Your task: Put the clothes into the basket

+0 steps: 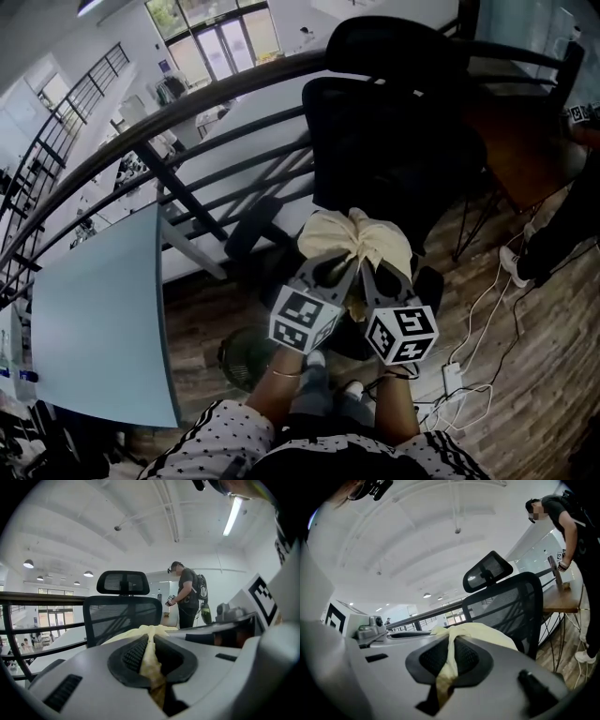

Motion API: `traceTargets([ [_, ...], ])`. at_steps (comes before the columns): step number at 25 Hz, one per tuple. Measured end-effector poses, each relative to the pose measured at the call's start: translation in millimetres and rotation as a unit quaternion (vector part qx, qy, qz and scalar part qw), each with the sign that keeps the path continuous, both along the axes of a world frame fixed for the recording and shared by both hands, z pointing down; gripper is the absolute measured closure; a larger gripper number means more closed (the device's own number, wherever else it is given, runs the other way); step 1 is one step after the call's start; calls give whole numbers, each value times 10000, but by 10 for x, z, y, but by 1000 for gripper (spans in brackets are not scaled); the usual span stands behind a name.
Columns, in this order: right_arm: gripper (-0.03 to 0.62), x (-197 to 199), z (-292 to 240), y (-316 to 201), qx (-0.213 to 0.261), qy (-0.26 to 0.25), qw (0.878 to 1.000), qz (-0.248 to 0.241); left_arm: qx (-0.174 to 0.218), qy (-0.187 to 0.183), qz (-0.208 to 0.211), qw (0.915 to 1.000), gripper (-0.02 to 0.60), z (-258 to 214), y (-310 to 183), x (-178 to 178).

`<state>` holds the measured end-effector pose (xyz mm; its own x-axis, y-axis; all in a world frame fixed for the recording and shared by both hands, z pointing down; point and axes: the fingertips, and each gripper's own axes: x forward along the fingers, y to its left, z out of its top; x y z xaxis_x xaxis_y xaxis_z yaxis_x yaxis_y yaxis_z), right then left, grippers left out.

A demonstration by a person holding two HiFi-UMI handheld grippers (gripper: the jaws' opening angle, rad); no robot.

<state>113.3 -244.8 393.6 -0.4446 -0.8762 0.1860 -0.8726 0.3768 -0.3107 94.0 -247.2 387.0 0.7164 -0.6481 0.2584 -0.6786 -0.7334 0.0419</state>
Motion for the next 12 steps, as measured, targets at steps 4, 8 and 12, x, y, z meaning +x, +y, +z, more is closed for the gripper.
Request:
traceTargets([
  [4, 556, -26, -168, 33, 118, 24, 9999, -43, 94, 6, -43, 9999, 541, -165, 33, -27],
  [8, 556, -41, -366, 80, 260, 16, 9996, -121, 220, 48, -92, 9997, 541, -365, 85, -43],
  [12, 556, -66, -585, 108, 421, 41, 9990, -170, 404, 68, -140, 9991, 541, -585, 116, -68],
])
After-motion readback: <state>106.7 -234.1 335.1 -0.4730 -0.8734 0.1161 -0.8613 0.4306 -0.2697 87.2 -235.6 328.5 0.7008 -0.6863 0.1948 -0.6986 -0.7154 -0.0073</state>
